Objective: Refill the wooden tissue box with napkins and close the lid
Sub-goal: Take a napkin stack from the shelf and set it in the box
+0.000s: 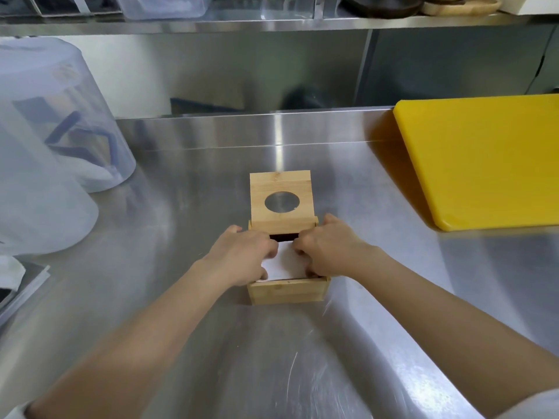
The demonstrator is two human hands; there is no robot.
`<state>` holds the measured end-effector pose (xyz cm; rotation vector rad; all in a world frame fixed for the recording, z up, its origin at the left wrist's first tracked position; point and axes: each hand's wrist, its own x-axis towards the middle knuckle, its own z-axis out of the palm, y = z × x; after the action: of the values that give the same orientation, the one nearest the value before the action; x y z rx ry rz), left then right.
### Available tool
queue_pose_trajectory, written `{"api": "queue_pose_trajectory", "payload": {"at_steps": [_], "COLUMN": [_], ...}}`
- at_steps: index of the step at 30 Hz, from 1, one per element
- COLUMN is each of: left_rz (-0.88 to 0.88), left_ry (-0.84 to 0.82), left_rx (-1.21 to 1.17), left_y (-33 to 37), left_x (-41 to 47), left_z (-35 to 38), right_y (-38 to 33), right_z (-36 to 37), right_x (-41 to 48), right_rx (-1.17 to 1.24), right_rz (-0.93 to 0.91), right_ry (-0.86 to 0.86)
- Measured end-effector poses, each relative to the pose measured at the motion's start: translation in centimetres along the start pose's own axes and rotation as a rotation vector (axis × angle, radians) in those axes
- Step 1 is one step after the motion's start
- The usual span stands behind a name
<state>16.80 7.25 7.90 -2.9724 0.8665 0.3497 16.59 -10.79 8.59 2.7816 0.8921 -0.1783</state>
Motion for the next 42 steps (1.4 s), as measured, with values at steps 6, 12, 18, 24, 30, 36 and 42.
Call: {"api": "queue_pose_trajectory", "payload": {"at_steps": [6,12,18,24,30,36,42], "left_rz": [0.019,0.055,0.105,0.015,-0.37,-0.562,-0.666], "left_ry": [0.002,-0.024,-0.083,0.008,0.514,0.36,0.35], "left_rx": [0.067,0.112,0.128,-0.504,-0.976,-1.462,-1.597], "left_y": [0.3,0.3,0.2,-1.7,-1.9,-0.5,0.2], "left_x": [0.2,-0.2,-0.3,-1.1,-0.8,-0.5,0.0], "left_z": [0.0,-0.5,-0.7,-1.7,-0.9,0.0,0.1], "right_y": [-0.1,-0.1,-0.1,1.3,2.6,3.0,3.0], "right_z": [0.0,-0.2,-0.2,0.0,1.0,1.6,1.4], "right_x": [0.1,-0.3,-0.4,-1.8,-1.0,-0.2,-0.1], "right_rx": [0.011,0.039,0.195,0.566,1.271,1.662,1.823], "right_rz": [-0.024,-0.013,0.021,0.057,0.531,0.61,0.663], "right_ry": [-0.01,-0.04,-0.076,0.348,0.493,0.2,0.188]}}
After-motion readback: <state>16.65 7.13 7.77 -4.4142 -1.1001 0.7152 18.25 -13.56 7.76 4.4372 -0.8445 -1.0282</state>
